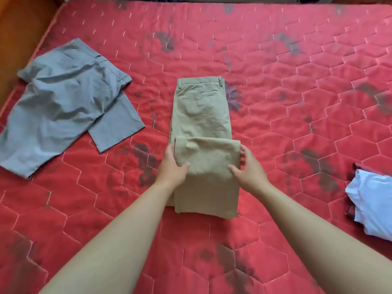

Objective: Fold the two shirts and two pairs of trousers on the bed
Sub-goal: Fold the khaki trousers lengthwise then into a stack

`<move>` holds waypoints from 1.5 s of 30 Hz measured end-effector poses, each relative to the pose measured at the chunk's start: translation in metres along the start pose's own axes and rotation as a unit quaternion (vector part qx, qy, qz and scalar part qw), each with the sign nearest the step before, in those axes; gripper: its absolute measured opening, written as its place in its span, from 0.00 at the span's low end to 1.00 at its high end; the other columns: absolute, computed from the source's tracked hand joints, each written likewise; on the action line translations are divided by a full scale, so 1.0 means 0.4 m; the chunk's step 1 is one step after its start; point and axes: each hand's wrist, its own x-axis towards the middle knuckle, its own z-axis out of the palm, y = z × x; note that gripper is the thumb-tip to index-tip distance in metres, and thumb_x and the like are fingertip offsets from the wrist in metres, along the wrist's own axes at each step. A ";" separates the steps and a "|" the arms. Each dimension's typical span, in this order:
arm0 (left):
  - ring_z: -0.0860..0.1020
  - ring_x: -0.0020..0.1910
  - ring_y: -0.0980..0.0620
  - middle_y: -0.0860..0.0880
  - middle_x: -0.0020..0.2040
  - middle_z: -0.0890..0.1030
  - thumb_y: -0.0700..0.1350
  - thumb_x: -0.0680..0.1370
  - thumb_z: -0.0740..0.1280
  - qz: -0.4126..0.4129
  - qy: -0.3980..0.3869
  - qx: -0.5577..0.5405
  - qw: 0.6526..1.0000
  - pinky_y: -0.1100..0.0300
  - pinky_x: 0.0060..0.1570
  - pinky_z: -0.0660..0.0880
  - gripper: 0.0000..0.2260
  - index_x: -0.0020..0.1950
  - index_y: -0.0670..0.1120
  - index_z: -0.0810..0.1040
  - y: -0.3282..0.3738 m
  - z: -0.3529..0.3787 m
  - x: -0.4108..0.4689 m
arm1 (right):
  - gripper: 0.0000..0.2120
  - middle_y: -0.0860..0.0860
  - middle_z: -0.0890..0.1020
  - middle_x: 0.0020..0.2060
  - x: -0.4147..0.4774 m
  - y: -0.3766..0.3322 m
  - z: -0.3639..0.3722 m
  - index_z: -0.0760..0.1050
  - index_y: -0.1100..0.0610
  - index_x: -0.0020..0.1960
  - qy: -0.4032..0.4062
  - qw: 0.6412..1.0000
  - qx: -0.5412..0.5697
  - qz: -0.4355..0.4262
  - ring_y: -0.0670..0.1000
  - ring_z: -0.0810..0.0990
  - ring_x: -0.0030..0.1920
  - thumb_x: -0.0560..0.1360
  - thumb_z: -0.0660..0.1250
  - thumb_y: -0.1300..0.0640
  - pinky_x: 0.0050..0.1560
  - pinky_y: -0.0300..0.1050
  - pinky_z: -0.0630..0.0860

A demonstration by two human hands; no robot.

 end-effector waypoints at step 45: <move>0.65 0.67 0.38 0.38 0.69 0.63 0.46 0.75 0.65 -0.027 -0.031 0.197 0.980 0.49 0.66 0.63 0.34 0.76 0.45 0.50 -0.042 0.030 0.445 | 0.21 0.59 0.72 0.58 0.449 -0.049 0.131 0.70 0.61 0.63 0.080 0.991 -0.086 0.068 0.58 0.71 0.60 0.73 0.67 0.56 0.63 0.48 0.66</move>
